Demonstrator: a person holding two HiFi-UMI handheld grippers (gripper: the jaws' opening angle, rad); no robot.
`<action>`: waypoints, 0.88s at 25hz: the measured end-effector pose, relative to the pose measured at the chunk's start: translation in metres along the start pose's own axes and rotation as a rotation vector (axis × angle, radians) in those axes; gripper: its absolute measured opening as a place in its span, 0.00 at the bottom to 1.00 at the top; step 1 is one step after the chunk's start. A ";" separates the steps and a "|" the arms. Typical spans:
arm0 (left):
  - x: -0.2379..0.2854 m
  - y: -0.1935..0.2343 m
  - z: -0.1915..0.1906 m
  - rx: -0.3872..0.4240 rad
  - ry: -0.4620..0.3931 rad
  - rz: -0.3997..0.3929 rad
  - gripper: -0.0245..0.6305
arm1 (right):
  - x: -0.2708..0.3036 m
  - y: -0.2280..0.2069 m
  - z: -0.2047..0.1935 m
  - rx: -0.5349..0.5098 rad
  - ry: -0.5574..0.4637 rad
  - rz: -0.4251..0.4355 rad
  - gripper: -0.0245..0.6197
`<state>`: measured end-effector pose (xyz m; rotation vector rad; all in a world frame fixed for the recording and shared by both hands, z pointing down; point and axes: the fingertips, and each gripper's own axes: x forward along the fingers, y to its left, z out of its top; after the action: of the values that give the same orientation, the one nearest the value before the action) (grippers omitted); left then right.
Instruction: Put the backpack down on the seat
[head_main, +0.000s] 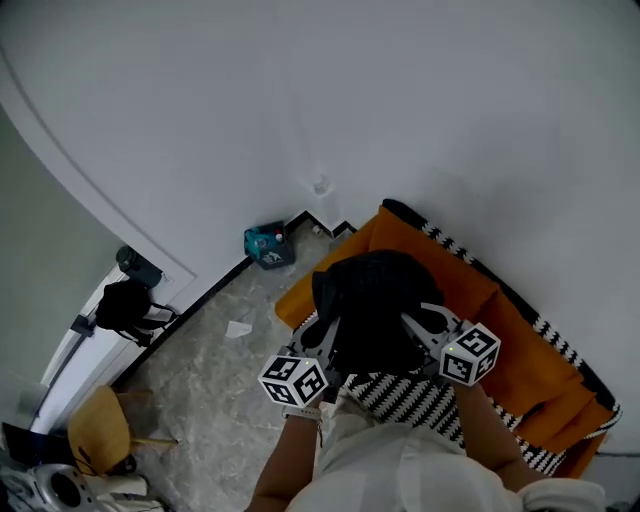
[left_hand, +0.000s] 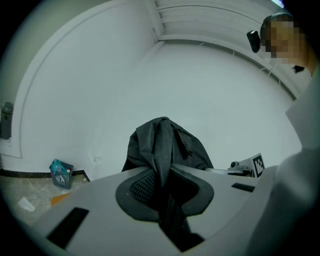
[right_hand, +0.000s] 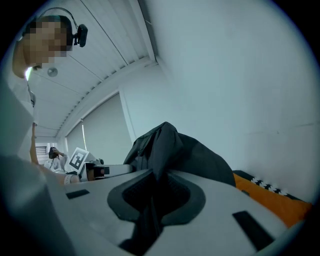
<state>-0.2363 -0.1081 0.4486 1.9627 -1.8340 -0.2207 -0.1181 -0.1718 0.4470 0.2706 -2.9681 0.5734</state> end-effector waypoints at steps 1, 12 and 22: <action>0.010 0.006 0.000 -0.005 0.013 -0.018 0.13 | 0.005 -0.008 -0.001 0.004 0.003 -0.022 0.12; 0.107 0.069 -0.027 -0.043 0.216 -0.210 0.13 | 0.053 -0.088 -0.040 0.111 0.065 -0.266 0.12; 0.164 0.106 -0.082 -0.040 0.389 -0.296 0.13 | 0.070 -0.139 -0.101 0.227 0.156 -0.410 0.12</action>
<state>-0.2813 -0.2533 0.5956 2.0698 -1.2871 0.0355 -0.1527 -0.2716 0.5995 0.7904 -2.5887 0.8273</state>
